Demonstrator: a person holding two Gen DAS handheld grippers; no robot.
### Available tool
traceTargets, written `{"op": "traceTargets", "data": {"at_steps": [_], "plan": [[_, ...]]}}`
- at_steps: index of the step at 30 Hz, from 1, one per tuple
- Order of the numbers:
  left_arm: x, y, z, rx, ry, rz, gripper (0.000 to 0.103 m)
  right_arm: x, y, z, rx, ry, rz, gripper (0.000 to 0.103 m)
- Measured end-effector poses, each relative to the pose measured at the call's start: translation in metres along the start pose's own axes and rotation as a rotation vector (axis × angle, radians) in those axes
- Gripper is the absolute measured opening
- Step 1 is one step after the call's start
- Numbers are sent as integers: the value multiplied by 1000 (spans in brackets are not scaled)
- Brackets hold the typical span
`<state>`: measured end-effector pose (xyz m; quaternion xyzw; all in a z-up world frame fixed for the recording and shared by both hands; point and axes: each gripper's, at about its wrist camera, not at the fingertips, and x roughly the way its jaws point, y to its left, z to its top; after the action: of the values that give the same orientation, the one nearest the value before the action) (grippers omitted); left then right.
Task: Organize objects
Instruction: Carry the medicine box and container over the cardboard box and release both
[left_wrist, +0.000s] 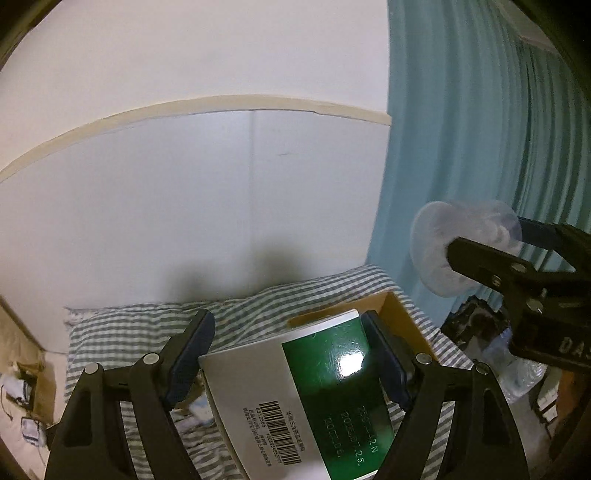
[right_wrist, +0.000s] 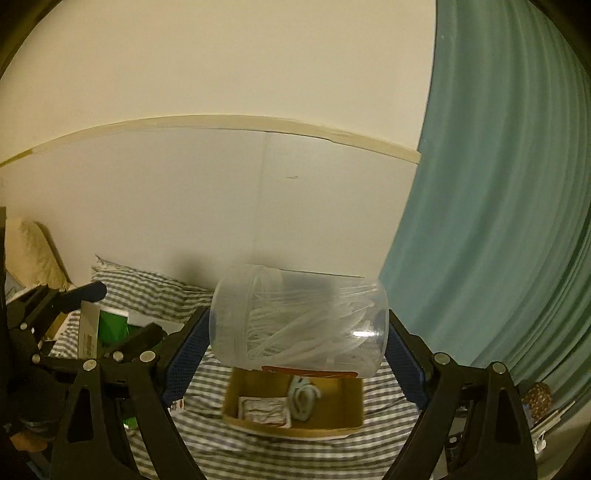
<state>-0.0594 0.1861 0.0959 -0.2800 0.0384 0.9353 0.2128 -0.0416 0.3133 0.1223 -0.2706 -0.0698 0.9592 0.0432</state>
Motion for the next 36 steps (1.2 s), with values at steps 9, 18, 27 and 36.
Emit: {"op": "traceTargets", "data": {"at_steps": [9,18,27,36], "plan": [[76,-34,-15,35,106,-32,83,78,-51,-14,53,130,25,89],[128,-53,-40,39,192,-45,83,161,-89,-63,152,296,60,89],[140,-61,-45,60,213,-58,84,184,-87,-76,185,341,97,89],[107,-60,-32,84,156,-8,101,149,-92,-52,202,233,70,99]]}}
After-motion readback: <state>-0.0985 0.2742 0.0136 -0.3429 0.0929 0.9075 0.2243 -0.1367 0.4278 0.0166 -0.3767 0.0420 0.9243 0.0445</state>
